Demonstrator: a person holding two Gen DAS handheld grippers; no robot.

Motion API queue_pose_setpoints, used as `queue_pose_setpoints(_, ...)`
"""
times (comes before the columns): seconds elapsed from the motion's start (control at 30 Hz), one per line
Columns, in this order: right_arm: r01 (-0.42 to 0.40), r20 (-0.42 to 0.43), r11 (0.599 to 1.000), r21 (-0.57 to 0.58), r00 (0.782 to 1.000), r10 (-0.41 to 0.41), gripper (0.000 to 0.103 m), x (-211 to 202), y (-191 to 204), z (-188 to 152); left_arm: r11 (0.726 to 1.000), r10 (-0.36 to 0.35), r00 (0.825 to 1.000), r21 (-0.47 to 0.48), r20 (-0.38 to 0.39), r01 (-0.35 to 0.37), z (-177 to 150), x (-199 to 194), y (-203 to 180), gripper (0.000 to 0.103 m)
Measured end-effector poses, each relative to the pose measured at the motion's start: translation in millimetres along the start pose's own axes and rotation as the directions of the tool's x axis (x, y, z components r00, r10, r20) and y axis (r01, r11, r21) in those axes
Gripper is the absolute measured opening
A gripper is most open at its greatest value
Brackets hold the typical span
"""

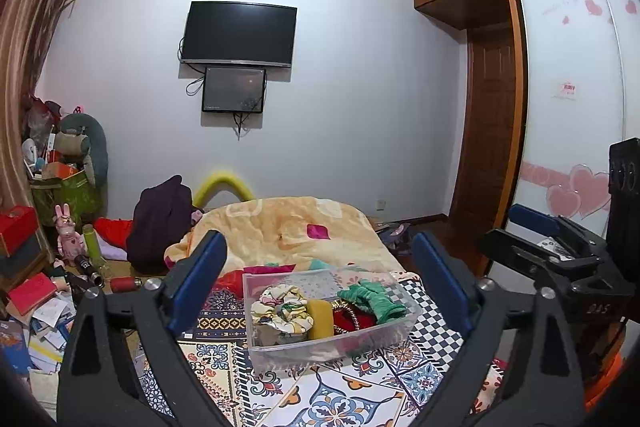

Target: Organize soft objects

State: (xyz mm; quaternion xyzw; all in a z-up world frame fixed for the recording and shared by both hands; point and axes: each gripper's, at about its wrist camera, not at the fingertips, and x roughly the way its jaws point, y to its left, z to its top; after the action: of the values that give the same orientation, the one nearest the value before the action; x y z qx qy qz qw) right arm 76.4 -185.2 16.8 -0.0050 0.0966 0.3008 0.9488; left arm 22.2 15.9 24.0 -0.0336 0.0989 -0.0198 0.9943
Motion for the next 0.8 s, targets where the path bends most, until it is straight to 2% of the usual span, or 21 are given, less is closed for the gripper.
queue_pose_setpoints(0.07,0.002,-0.001,1.0,0.0,1.0,-0.002,0.103,1.9,-0.1,-0.5,1.0,-0.003,1.0,-0.009,-0.005,0.003,-1.5,1.8,0.6,0.101)
queue_pose_setpoints(0.8,-0.003,-0.008,1.0,0.006,1.0,0.003,0.103,-3.7,-1.5,-6.5,1.0,0.007,1.0,0.001,-0.008,-0.007,-5.2,2.0,-0.1,0.102)
